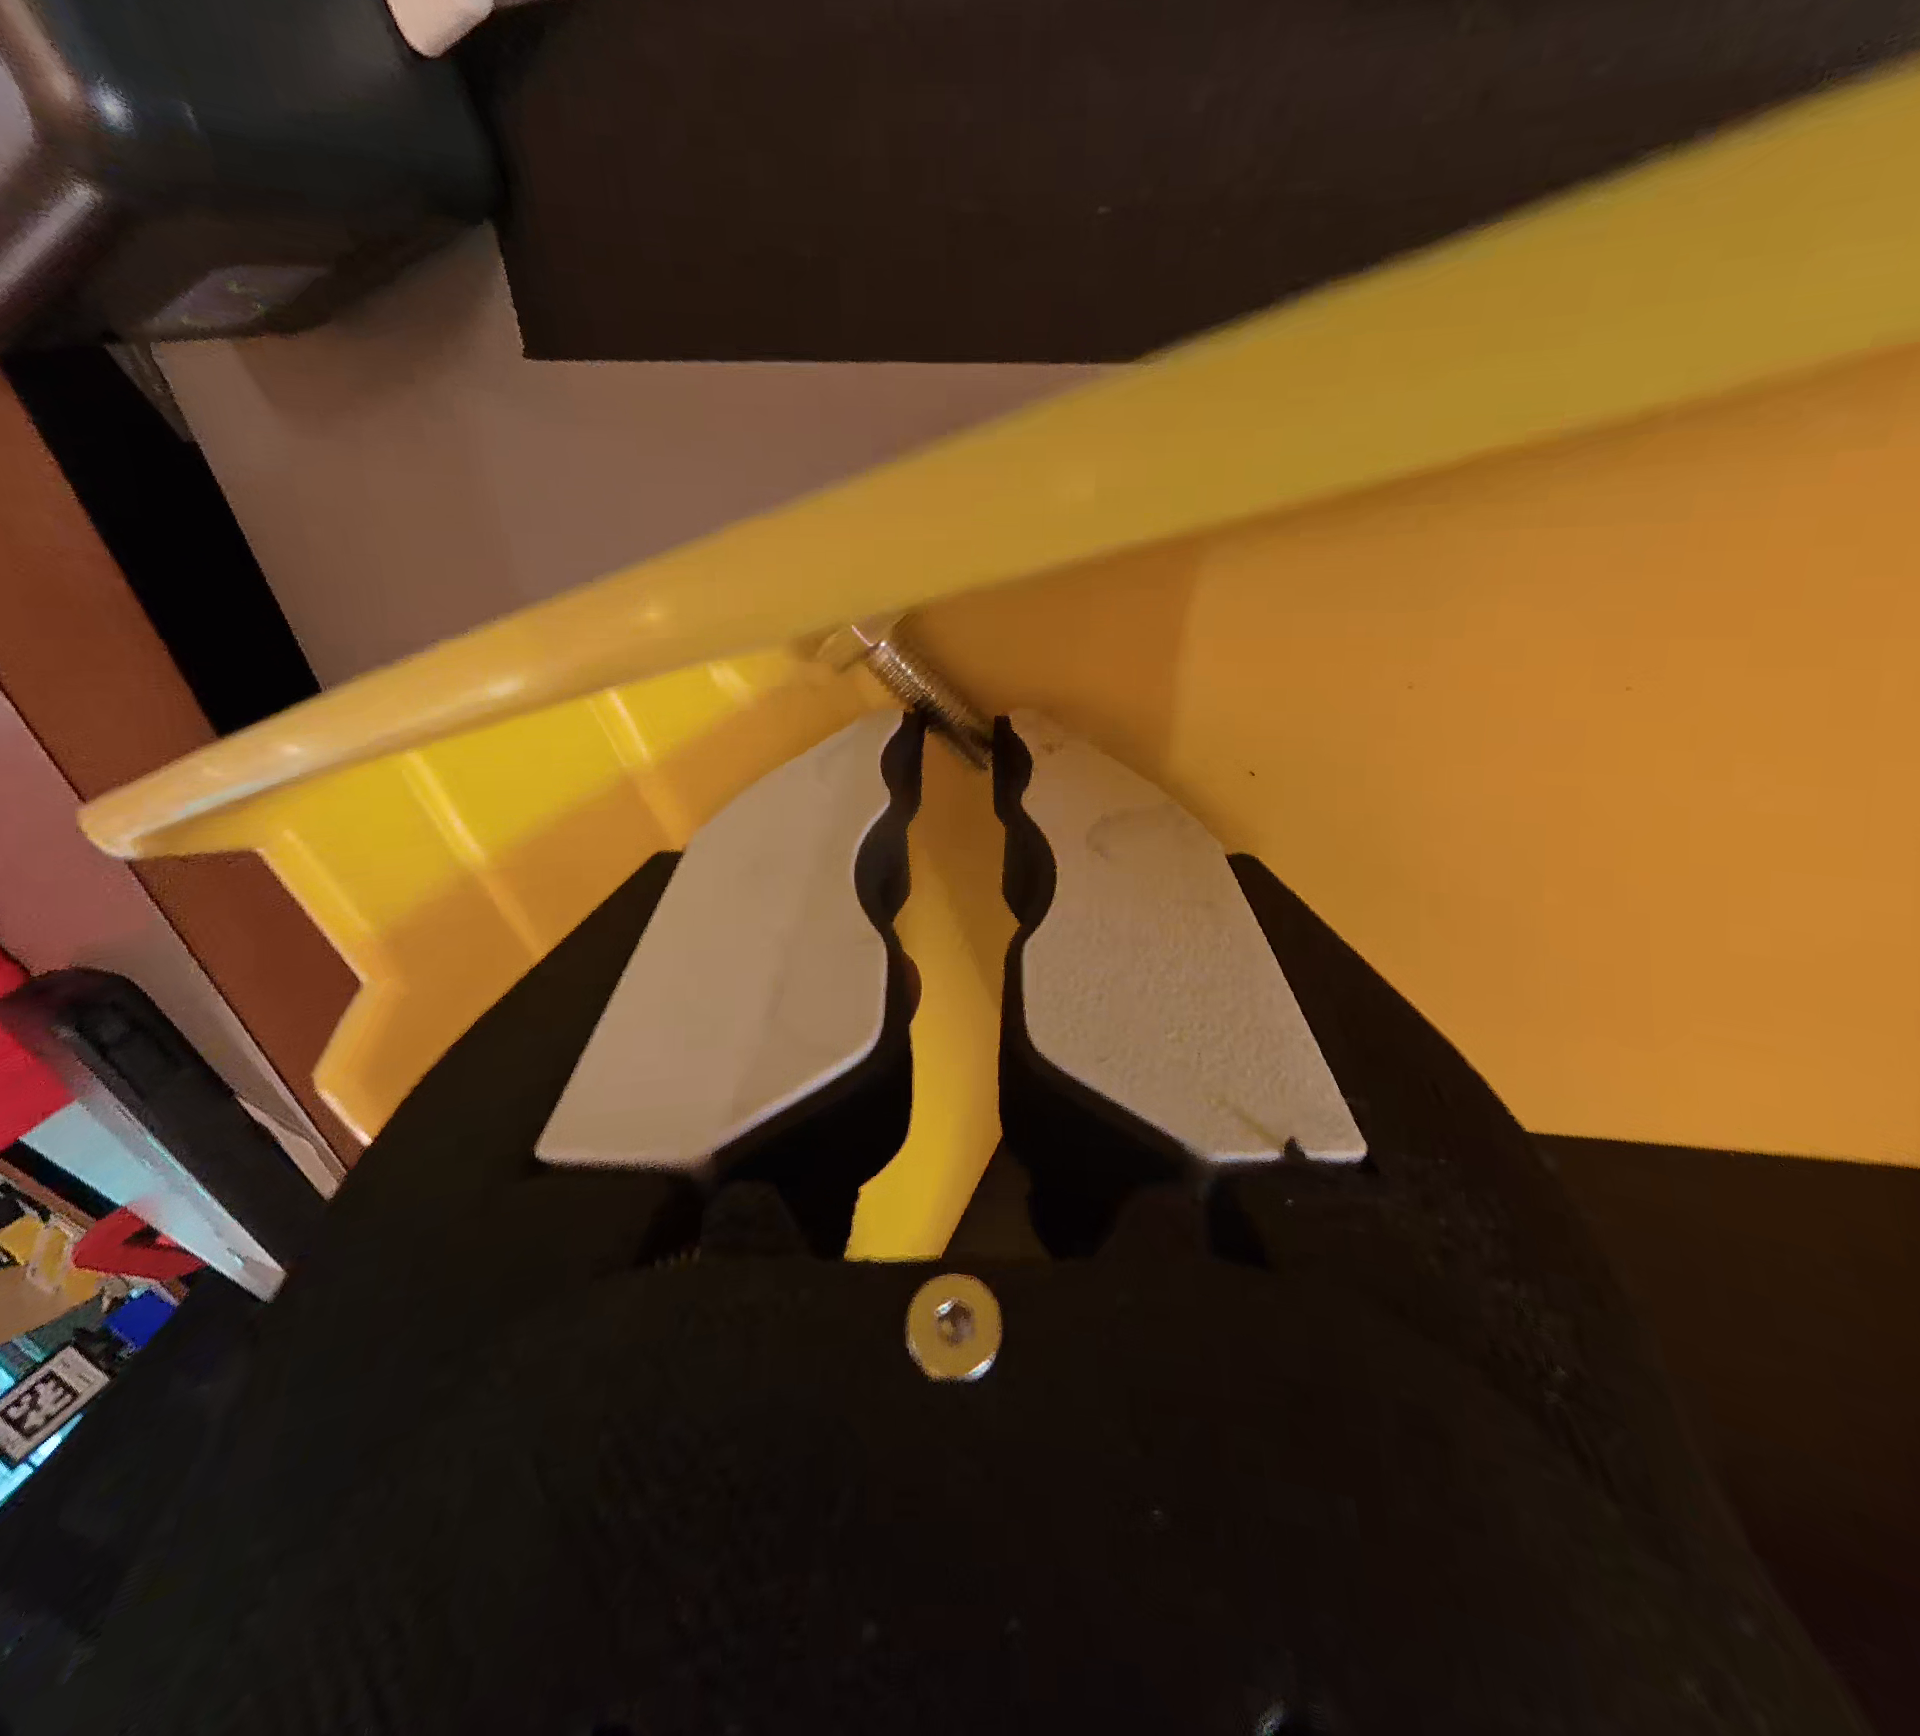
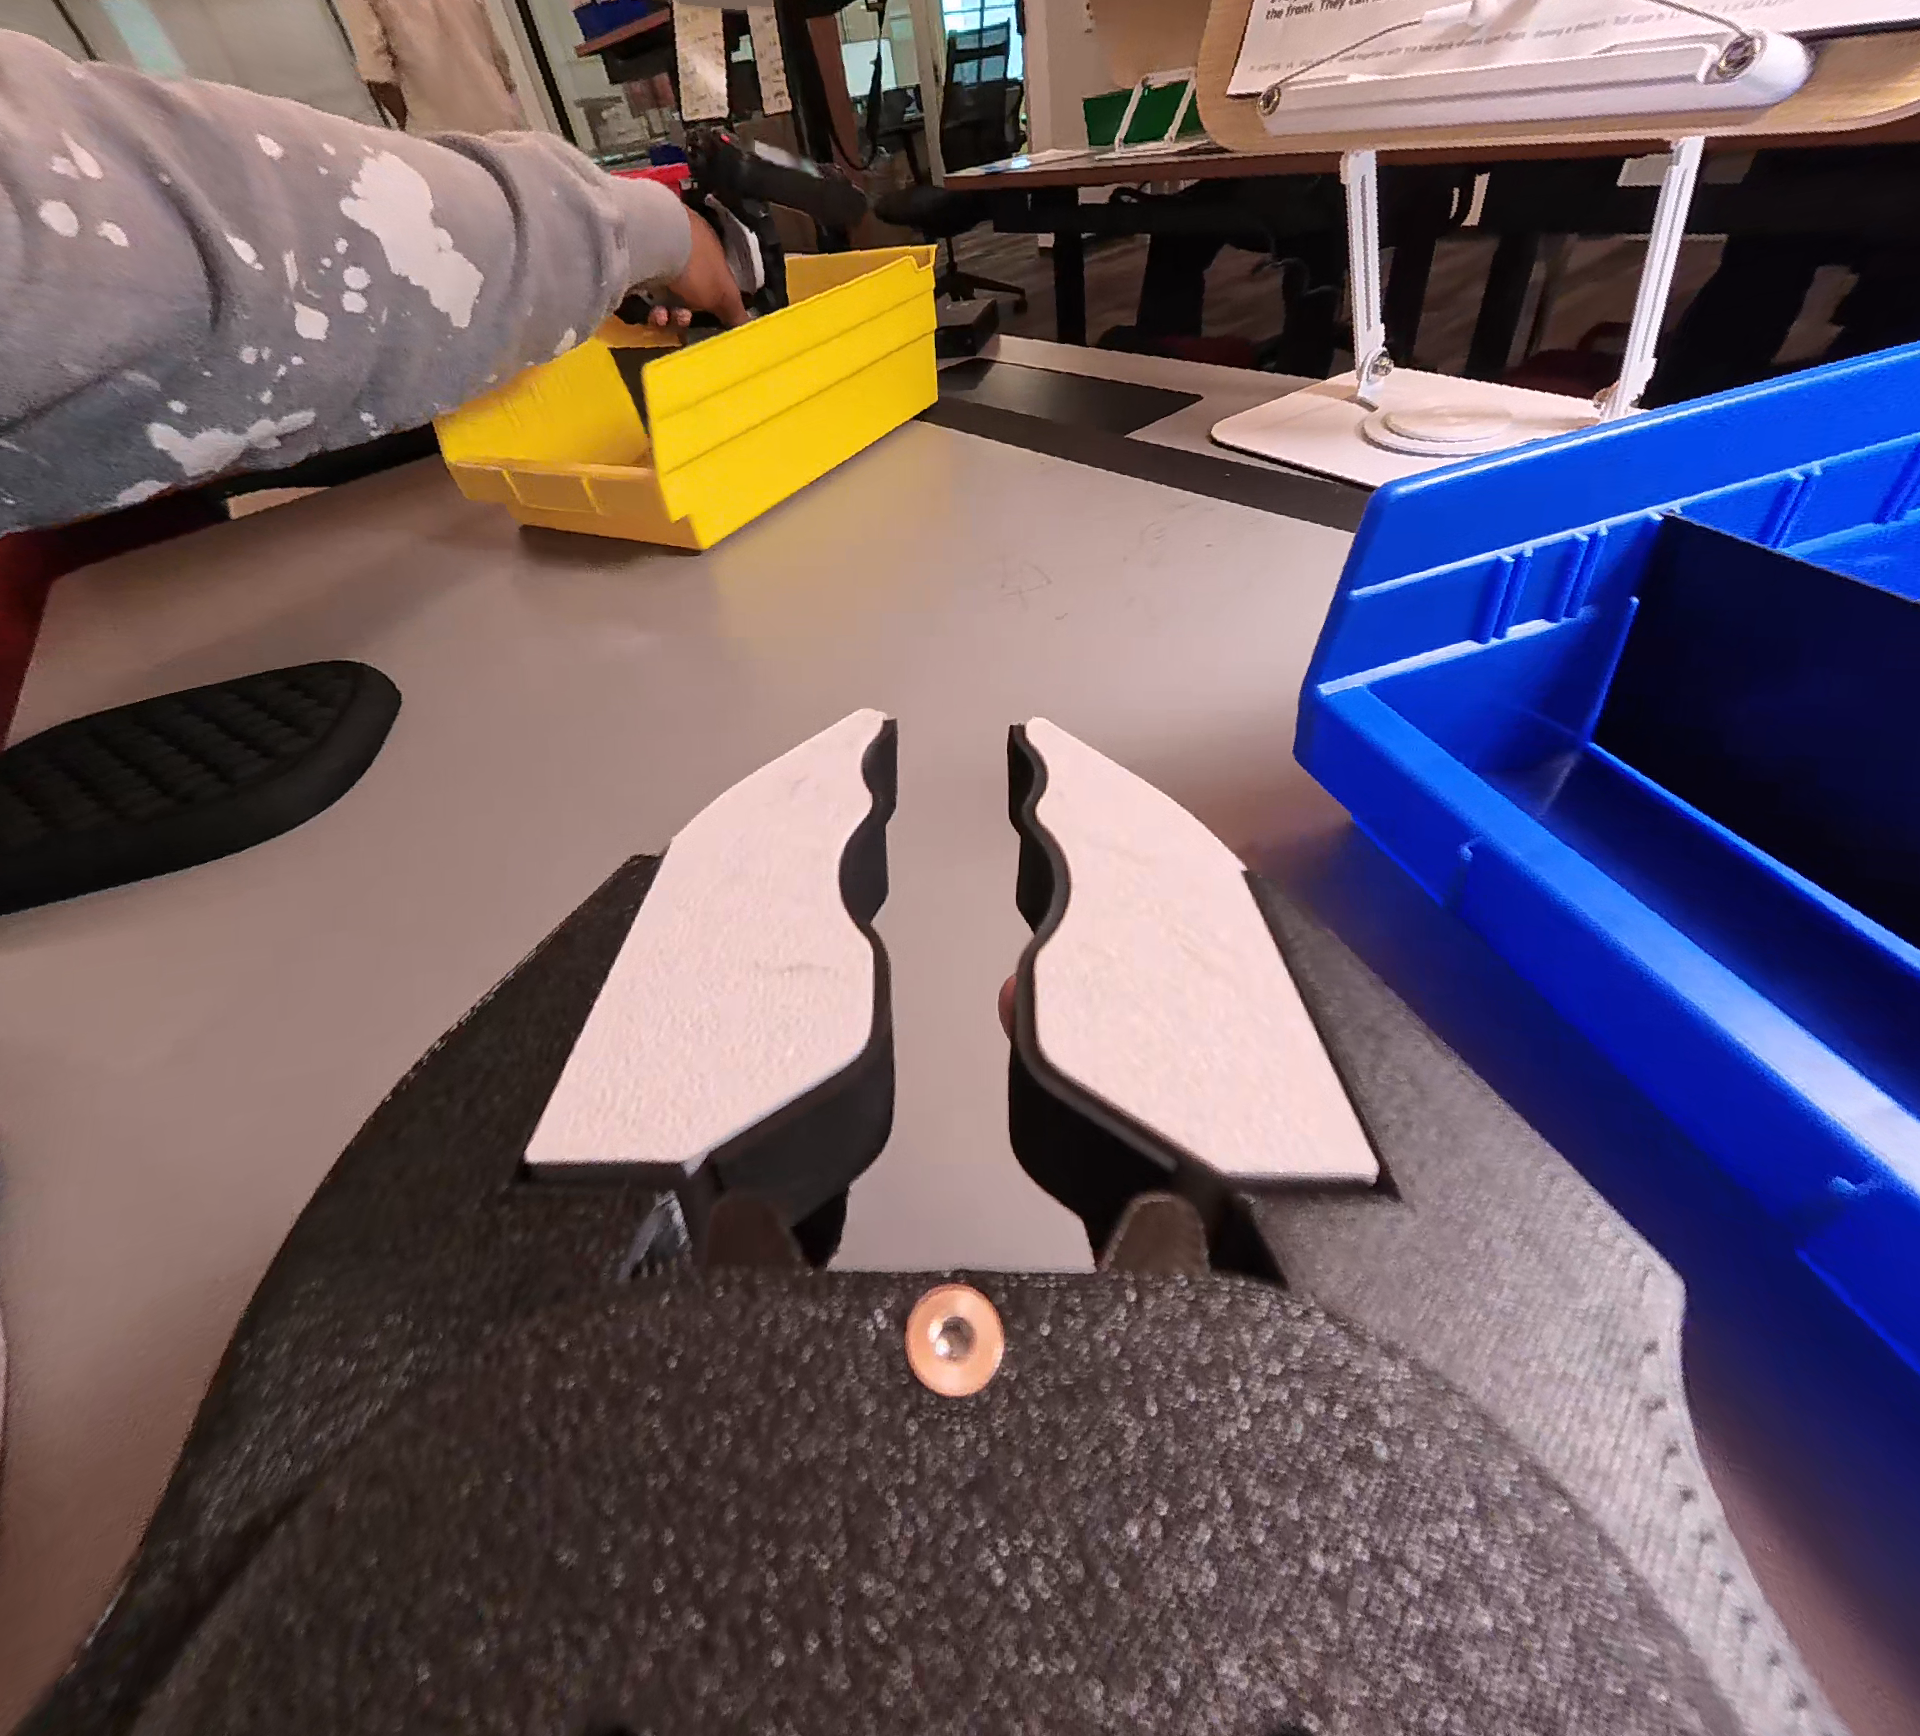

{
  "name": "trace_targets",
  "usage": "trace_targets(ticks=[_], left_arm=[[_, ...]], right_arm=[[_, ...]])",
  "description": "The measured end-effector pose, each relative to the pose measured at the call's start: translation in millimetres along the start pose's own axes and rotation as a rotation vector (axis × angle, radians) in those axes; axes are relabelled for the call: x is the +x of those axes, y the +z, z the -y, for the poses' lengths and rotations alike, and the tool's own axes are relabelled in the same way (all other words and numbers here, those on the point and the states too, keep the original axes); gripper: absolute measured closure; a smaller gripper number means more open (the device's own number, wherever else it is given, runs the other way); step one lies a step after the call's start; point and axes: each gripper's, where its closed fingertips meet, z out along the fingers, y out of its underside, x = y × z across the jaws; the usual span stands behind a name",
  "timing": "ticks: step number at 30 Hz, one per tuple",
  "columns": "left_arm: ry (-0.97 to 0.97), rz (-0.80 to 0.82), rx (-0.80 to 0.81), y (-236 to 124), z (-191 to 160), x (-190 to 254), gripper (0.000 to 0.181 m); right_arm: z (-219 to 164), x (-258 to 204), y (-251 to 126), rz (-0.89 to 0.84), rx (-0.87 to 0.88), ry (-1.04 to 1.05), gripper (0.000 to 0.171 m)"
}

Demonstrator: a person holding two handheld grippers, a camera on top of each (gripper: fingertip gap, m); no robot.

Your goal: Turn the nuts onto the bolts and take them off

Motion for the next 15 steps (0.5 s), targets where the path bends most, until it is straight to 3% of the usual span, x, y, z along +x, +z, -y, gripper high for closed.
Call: trace_targets(ticks=[5,11,14,15], left_arm=[[0.038,0.014,0.039,-2,2,2,0.17],[0.069,-0.141,0.091,-14,5,25,0.179],[0.034,-0.13,0.052,-5,-1,21,0.151],[0.005,-0.152,0.083,-5,3,21,0.154]], right_arm=[[0,1,-1,-0.016,0.001,-0.018,0.153],[0,4,-1,-0.028,0.001,-0.019,0.154],[-2,4,0,-0.029,-0.006,-0.018,0.154],[-3,4,1,-0.029,-0.008,-0.019,0.154]])
